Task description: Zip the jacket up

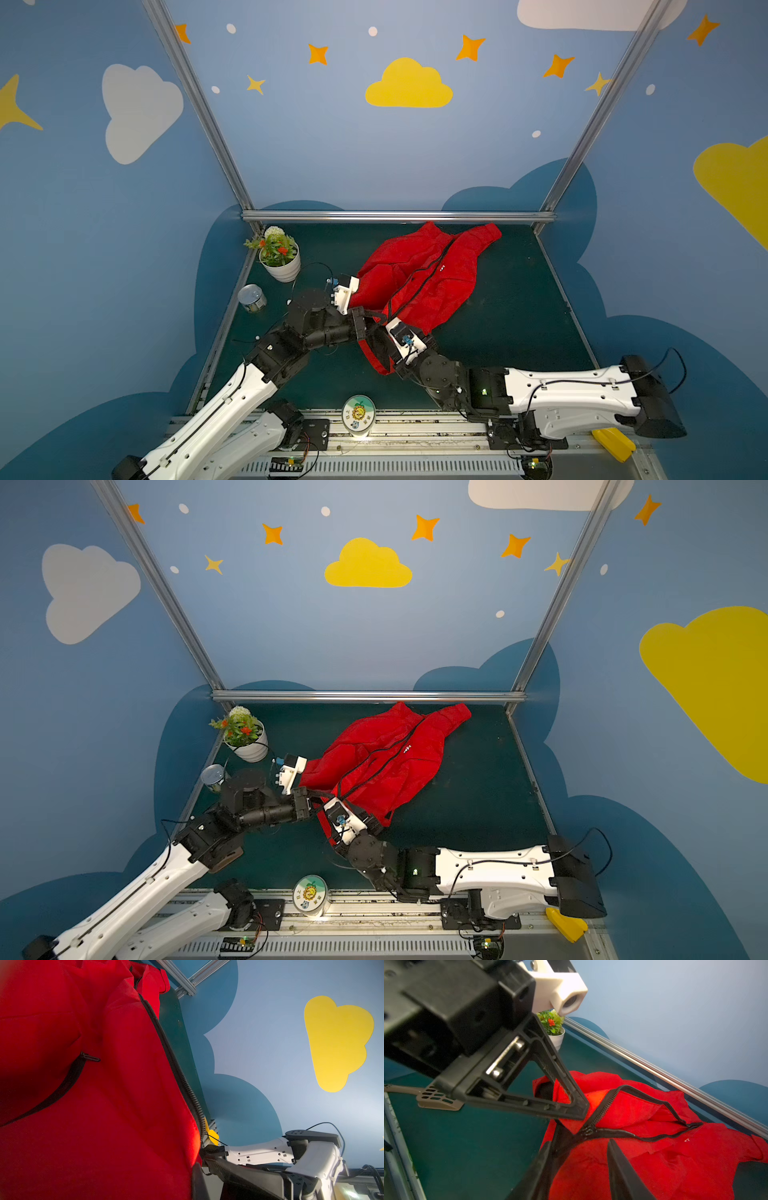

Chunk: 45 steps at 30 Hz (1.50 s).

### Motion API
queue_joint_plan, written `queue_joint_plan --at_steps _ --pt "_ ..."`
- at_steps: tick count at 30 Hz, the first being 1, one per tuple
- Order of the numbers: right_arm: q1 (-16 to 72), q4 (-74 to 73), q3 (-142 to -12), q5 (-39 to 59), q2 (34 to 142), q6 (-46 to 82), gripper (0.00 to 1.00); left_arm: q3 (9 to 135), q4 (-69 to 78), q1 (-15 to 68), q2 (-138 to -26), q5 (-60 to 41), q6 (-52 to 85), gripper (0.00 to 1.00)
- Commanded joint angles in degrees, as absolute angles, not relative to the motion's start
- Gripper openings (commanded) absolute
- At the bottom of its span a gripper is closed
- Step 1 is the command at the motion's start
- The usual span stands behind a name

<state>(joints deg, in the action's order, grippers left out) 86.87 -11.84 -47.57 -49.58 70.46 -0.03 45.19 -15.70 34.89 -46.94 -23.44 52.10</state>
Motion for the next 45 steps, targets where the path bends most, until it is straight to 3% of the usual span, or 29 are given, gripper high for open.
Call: queue_joint_plan --at_steps 1,13,23,29,34,40,42,45 --pt "86.2 -10.3 -48.3 -49.2 69.5 2.1 0.37 44.9 -13.4 34.8 -46.9 -23.9 52.0 0.03" --pt "85.4 -8.7 -47.7 -47.9 68.2 4.8 0.00 45.1 -13.4 34.9 -47.5 -23.6 52.0 0.03" --pt "83.1 -4.2 -48.3 -47.1 65.5 8.9 0.00 48.2 -22.3 34.9 -48.1 -21.3 46.1 0.03" --pt "76.2 4.8 -49.3 -36.4 60.6 18.7 0.00 49.2 -26.0 34.9 -49.7 -21.7 42.5 0.03" --pt "71.5 9.7 -51.2 -24.9 59.0 19.4 0.00 48.5 -23.9 34.9 -49.7 -22.9 42.3 0.03" --pt "71.5 8.8 -51.2 -21.2 60.4 18.2 0.00 48.1 -14.1 34.9 -49.7 -30.5 47.9 0.03" --pt "71.5 7.9 -51.1 -20.3 61.1 18.1 0.00 47.3 -13.4 34.8 -49.1 -29.9 48.7 0.07" --pt "71.7 6.8 -51.2 -19.3 62.0 18.1 0.00 45.5 -12.4 34.9 -48.2 -29.0 50.3 0.21"
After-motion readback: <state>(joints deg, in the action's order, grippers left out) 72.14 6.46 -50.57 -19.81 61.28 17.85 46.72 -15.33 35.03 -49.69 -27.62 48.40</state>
